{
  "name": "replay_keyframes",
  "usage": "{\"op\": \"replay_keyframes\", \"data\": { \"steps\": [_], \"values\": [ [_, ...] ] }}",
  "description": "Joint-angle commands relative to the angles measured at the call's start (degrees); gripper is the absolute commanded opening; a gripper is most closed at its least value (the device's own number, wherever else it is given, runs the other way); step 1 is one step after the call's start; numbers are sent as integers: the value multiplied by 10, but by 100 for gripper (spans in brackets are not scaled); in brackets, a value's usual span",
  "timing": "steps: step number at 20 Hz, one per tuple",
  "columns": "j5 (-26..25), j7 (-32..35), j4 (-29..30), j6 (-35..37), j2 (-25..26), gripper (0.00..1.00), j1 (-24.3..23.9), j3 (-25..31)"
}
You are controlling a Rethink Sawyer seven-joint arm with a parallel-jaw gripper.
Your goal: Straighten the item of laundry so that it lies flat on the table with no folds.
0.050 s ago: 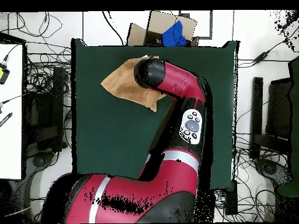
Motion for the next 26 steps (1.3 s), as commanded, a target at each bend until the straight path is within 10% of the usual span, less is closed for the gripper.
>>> {"op": "replay_keyframes", "data": {
  "steps": [1, 26],
  "values": [
    [-4, 59, 115, -9, 23, 100, -11, 69],
    [-5, 62, 186, -114, 49, 100, -43, 138]
  ]
}}
